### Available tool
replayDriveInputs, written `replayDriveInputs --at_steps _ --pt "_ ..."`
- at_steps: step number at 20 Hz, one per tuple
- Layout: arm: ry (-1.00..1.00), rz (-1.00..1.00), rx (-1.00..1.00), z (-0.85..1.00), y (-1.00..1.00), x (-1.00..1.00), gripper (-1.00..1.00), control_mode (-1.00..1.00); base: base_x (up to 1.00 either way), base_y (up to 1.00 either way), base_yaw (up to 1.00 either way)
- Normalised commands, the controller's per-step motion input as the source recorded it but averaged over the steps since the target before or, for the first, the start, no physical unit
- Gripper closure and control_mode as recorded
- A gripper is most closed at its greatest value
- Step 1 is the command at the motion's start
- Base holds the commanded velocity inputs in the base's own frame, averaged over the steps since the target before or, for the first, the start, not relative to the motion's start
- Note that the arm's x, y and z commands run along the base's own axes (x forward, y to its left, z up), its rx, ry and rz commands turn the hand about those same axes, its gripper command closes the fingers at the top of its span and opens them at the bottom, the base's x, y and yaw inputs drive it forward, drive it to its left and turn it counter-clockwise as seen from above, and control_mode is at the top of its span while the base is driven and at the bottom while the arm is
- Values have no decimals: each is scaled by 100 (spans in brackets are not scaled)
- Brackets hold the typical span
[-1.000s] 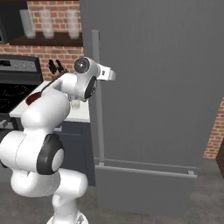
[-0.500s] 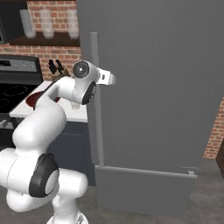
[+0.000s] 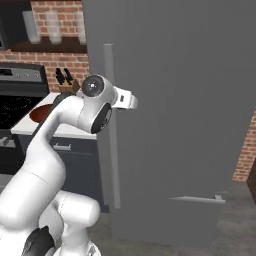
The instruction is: Grab a lemon wedge from the fridge and one ice cube from the ice bowl, and put them in the glass of lemonade.
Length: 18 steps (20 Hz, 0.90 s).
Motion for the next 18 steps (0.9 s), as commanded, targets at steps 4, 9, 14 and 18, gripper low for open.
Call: replayDriveInputs --at_steps 4,9,14,18 --pt "16 0 0 18 -75 -100 100 -100 0 0 0" --pt "8 0 0 16 -79 -100 100 -100 0 0 0" --pt "5 0 0 25 -71 -94 -100 -100 0 0 0" --pt "5 0 0 38 -33 -62 -100 -100 0 0 0"
